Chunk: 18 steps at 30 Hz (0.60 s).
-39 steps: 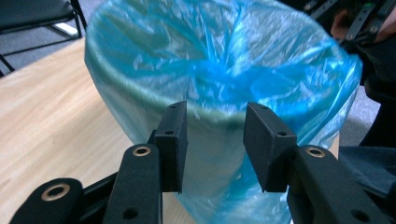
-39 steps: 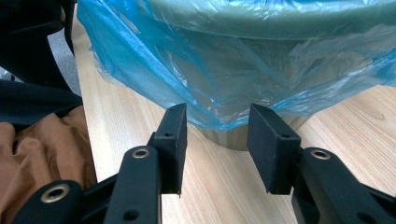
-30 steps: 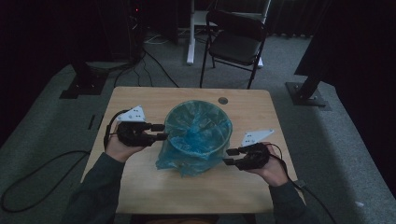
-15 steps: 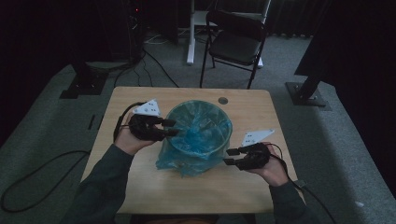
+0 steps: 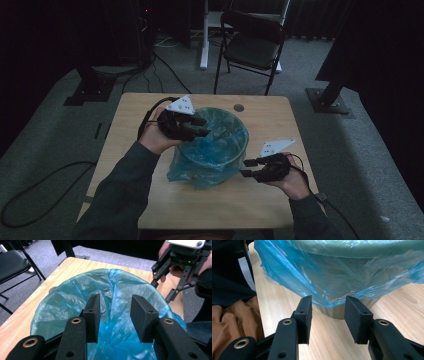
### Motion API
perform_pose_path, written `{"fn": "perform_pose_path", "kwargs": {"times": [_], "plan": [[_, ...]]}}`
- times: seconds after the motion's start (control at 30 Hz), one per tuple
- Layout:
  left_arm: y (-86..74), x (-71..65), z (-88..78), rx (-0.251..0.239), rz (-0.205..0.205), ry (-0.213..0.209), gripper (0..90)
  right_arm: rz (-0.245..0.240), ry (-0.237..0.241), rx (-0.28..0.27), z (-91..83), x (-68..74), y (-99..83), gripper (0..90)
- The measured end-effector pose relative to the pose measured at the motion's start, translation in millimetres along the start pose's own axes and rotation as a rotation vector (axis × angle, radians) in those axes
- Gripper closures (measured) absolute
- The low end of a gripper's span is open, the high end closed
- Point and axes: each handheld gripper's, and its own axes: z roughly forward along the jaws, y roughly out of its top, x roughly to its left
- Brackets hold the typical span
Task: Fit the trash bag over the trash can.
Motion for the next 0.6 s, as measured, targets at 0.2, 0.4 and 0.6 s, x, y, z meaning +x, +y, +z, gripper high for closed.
{"fn": "perform_pose_path", "kwargs": {"times": [0.2,0.4,0.6], "plan": [[10.5,4.2,16.4,0.072,0.031,-0.006,60.4,-0.003,0.000,-0.001,0.1,-0.5,0.0,57.8],[16.4,8.9,33.8,0.134,0.046,-0.011,60.4,-0.001,0.000,0.000,-0.3,-0.5,-0.2,57.7],[14.8,11.1,49.7,0.192,0.058,-0.004,60.1,0.000,0.000,-0.002,-1.4,-0.9,-0.7,57.5]]}}
